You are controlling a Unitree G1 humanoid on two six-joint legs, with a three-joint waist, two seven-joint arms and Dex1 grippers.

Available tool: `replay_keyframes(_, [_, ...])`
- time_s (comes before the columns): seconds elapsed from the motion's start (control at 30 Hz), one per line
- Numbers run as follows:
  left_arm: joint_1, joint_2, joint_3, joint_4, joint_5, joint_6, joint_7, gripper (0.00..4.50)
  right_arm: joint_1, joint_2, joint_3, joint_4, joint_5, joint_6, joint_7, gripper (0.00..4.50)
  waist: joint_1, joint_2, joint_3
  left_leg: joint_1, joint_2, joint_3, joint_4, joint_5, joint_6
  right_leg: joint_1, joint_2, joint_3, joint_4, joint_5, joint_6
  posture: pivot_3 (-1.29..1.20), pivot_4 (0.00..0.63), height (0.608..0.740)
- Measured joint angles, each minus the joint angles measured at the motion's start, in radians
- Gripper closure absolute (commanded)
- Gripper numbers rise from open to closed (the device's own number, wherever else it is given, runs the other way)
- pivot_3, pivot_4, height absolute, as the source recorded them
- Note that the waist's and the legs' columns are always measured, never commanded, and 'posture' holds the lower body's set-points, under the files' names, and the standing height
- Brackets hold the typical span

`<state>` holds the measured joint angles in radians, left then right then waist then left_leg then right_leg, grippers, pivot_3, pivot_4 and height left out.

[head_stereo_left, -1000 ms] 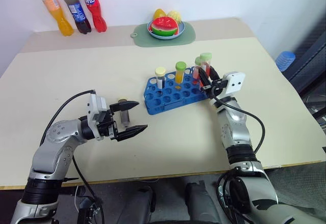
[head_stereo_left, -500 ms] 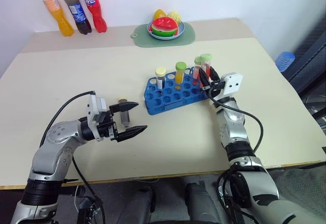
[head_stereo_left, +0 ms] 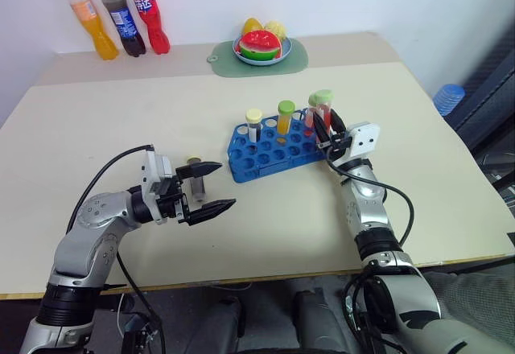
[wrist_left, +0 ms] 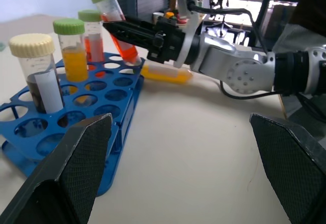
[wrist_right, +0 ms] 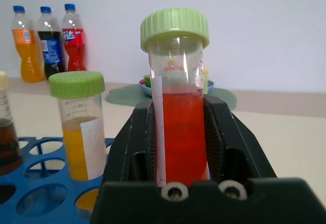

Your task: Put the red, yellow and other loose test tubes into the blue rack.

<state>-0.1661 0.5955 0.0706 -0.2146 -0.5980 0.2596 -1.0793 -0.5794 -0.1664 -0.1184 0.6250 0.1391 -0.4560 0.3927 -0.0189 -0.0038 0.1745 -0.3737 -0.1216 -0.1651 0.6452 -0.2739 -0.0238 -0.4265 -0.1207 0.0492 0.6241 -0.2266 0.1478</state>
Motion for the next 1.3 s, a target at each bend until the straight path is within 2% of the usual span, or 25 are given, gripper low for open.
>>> replay_keyframes(0.13, [0.0, -0.009, -0.003, 0.0, 0.0, 0.0, 0.003, 0.0, 0.022, -0.011, 0.002, -0.054, 0.022, 0.052, 0.031, 3.71, 0.0, 0.0, 0.0, 0.0, 0.0, 0.0, 0.0, 0.0, 0.0, 0.0, 0.0, 0.0, 0.0, 0.0, 0.0, 0.0, 0.15, 0.74])
replay_keyframes(0.17, [0.0, -0.01, -0.007, 0.0, 0.0, 0.0, 0.003, 0.0, 0.023, -0.011, 0.002, -0.062, 0.025, 0.063, 0.033, 2.68, 0.0, 0.0, 0.0, 0.0, 0.0, 0.0, 0.0, 0.0, 0.0, 0.0, 0.0, 0.0, 0.0, 0.0, 0.0, 0.0, 0.15, 0.74])
replay_keyframes(0.33, [-0.004, -0.013, -0.009, 0.0, 0.0, 0.0, 0.003, 0.0, 0.044, -0.012, 0.004, -0.051, 0.012, 0.087, 0.012, 0.08, -0.001, 0.001, 0.0, -0.001, 0.0, 0.0, 0.0, 0.0, 0.0, -0.001, 0.0, 0.0, 0.0, 0.0, 0.0, 0.0, 0.15, 0.74])
replay_keyframes(0.6, [-0.004, -0.015, -0.011, 0.0, 0.0, 0.0, 0.003, 0.0, 0.063, -0.038, 0.014, -0.097, 0.012, 0.14, 0.027, 0.03, 0.001, 0.001, 0.0, -0.001, 0.0, 0.0, 0.0, 0.0, 0.0, -0.001, 0.0, 0.0, 0.0, 0.0, 0.0, 0.0, 0.15, 0.74])
replay_keyframes(0.93, [-0.004, -0.018, -0.013, -0.001, -0.001, 0.001, 0.002, 0.0, 0.125, -0.194, 0.038, -0.422, 0.069, 0.566, 0.136, 0.03, 0.004, 0.001, 0.001, -0.001, 0.0, 0.0, 0.0, 0.0, 0.001, -0.001, 0.0, 0.0, -0.002, 0.0, 0.0, 0.0, 0.15, 0.74])
replay_keyframes(1.2, [-0.004, -0.02, -0.019, -0.001, -0.001, 0.002, 0.001, 0.0, 0.062, -0.24, 0.054, -0.455, 0.095, 0.719, 0.217, 0.03, 0.004, 0.001, 0.001, -0.002, 0.001, 0.001, -0.001, -0.001, 0.001, 0.0, 0.0, 0.0, -0.004, 0.0, 0.0, 0.0, 0.15, 0.74])
replay_keyframes(1.3, [-0.003, -0.02, -0.019, -0.001, -0.001, 0.002, 0.002, 0.0, 0.052, -0.241, 0.057, -0.451, 0.099, 0.732, 0.232, 0.88, 0.004, 0.001, 0.001, -0.002, 0.001, 0.001, -0.001, -0.001, 0.001, 0.0, 0.0, 0.0, -0.005, 0.0, 0.0, 0.0, 0.15, 0.74])
